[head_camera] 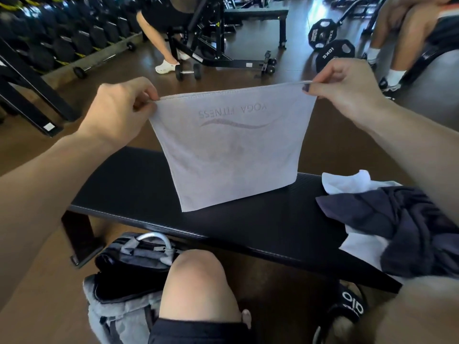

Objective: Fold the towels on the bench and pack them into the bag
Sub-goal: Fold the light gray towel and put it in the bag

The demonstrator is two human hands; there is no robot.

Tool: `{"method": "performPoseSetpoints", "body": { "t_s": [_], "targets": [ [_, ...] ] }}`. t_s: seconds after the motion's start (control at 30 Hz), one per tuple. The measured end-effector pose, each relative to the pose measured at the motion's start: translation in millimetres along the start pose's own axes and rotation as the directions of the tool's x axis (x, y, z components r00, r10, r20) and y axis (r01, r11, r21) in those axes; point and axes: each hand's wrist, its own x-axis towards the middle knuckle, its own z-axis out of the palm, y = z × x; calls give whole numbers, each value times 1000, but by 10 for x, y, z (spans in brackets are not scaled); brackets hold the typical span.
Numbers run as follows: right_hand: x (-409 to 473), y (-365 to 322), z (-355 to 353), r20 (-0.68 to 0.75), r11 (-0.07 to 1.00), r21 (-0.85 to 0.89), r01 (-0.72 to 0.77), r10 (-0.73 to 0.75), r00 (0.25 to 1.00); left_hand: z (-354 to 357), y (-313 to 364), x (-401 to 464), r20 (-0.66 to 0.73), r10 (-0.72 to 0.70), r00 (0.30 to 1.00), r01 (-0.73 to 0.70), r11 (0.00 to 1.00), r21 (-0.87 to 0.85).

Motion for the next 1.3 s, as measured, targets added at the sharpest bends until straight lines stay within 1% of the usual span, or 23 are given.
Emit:
{"method": "performPoseSetpoints", "body": {
  "t_s": [0.07,0.3,0.43,0.53,0.63,0.73,0.8,0.9,1.0,1.1,1.17,1.2,1.23,1.3],
  "targets": [
    [13,28,-18,-5,1000,-21,5,-5,1000,4,24,36,-2,9,1000,-9,1000,3],
    [33,127,-64,3,998,-67,-4,5,1000,39,76,107,8,-29,1000,29,999,-33],
    [69,174,-64,-5,996,-84,25,-26,1000,46,74,146,6,-26,1000,26,999,-30],
    [97,227,-75,26,994,-93,55,-53,998,61,71,174,-4,-20,1000,20,999,-37],
    [126,210,-83,92,979,-184,82,-66,994,85,49,211,2,-40,999,40,998,-39],
    [161,154,-77,186,948,-311,70,-11,983,120,9,261,23,-84,996,84,996,-15],
    [195,110,-50,206,959,-284,15,46,977,164,-14,312,39,-111,993,111,994,7],
    [321,102,8,160,981,-184,-61,91,983,267,-20,420,45,-131,990,129,990,58],
    [499,132,33,104,970,-235,-53,79,991,376,31,596,54,-179,982,175,981,81],
    [626,140,-36,3,956,-294,20,-20,1000,421,121,808,-18,-187,982,187,982,38],
    [629,136,-118,-91,935,-344,88,-126,988,434,117,901,-94,-153,984,154,988,-5],
    [573,152,-158,-124,925,-367,101,-156,980,446,95,902,-113,-121,986,121,993,-11],
    [481,181,-189,-132,910,-399,114,-180,975,470,65,869,-114,-81,990,81,997,-9],
    [173,257,-203,-75,878,-456,144,-200,977,551,-27,699,-70,23,997,-25,999,-26]
  ]
}}
